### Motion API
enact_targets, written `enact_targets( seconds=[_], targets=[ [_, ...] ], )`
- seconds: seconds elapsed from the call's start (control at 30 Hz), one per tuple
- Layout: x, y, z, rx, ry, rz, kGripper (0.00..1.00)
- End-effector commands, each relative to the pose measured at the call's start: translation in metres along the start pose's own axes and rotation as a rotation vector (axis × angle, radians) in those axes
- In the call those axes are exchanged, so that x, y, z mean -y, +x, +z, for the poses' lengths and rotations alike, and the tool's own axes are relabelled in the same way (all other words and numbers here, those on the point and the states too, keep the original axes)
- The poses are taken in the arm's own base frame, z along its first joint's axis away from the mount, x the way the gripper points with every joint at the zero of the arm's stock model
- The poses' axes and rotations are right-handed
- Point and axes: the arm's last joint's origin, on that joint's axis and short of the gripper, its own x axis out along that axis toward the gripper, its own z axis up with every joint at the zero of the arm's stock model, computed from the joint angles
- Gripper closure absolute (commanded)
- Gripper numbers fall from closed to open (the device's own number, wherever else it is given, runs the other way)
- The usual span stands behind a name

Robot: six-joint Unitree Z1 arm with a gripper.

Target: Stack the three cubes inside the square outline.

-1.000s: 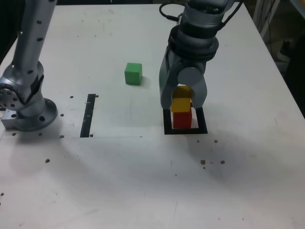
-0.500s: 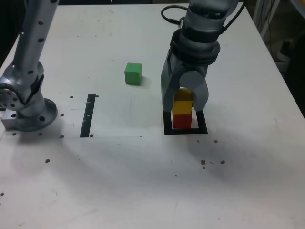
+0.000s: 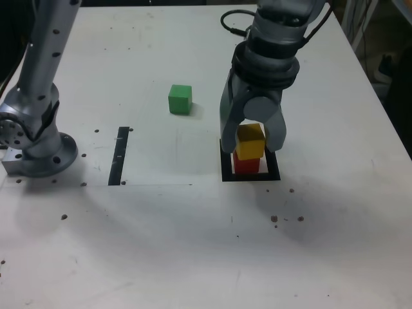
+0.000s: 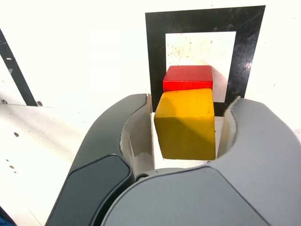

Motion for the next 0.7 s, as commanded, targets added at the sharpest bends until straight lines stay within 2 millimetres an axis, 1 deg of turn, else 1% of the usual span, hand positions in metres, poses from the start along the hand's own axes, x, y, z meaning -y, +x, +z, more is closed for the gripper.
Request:
enact_targets(
  seconds=[0.0,0.17,0.33,0.57,0.67],
  targets=[
    [-0.001,-0.002,-0.001,0.003,0.002,0.006,0.04],
    [-0.002,-0.004,-0.003,0.0,0.003,0.02,0.01],
    [-0.008,-0.017,-0.019,0.001,-0.002,0.071,0.01],
    [-0.032,-0.03,-0.046,-0.005,0.008,0.133,0.01],
    [-0.049,-0.037,-0.063,0.007,0.021,0.159,0.01]
  ],
)
